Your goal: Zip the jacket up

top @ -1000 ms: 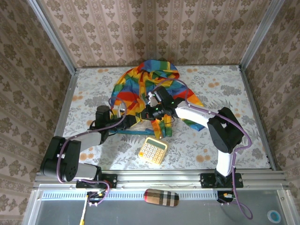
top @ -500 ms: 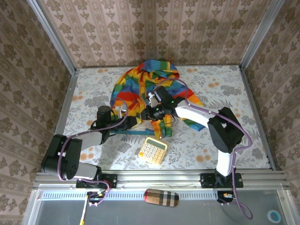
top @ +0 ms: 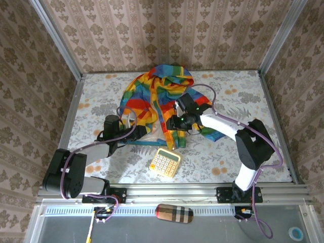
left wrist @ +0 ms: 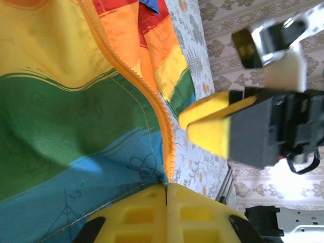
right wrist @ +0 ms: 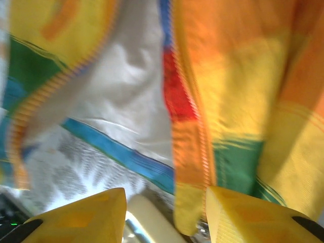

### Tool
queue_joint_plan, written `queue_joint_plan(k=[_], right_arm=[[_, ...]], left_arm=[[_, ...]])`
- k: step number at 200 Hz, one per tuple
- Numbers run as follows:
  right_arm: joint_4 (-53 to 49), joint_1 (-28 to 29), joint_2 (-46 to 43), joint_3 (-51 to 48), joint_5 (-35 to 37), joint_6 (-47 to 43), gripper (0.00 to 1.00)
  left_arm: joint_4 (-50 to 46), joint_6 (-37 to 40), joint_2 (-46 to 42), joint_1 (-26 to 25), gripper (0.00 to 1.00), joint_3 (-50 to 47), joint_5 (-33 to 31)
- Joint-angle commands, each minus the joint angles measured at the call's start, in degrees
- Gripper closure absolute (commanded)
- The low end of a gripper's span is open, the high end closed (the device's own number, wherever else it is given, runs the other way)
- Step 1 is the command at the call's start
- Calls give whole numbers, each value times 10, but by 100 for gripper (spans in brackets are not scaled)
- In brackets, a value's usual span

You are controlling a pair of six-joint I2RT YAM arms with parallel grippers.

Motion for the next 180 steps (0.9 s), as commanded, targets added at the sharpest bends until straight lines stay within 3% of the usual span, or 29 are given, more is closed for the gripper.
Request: queue_joint_plan(k=[1, 27, 69, 81, 119, 137, 180], right_arm=[[-53, 24, 25, -11, 42, -18, 54], [-79, 42, 62, 8, 90, -19, 44], [-111, 54, 126, 50, 115, -30, 46], [-112, 57, 132, 55, 118, -32, 52], [-106, 57, 114, 51, 140, -37, 88], [-108, 57, 101, 53, 149, -42, 95], [-113, 57, 77, 64, 153, -43, 99]], left_arm=[[-46, 42, -10, 2, 100, 14, -26], [-48, 45, -1, 1, 100, 19, -30], [-28, 38, 23, -4, 100, 18, -22], [-24, 37, 26, -7, 100, 16, -25], [-21, 41, 34, -12, 100, 13, -31], [-20, 42, 38, -12, 100, 14, -32], [-18, 44, 45, -12, 100, 19, -30]])
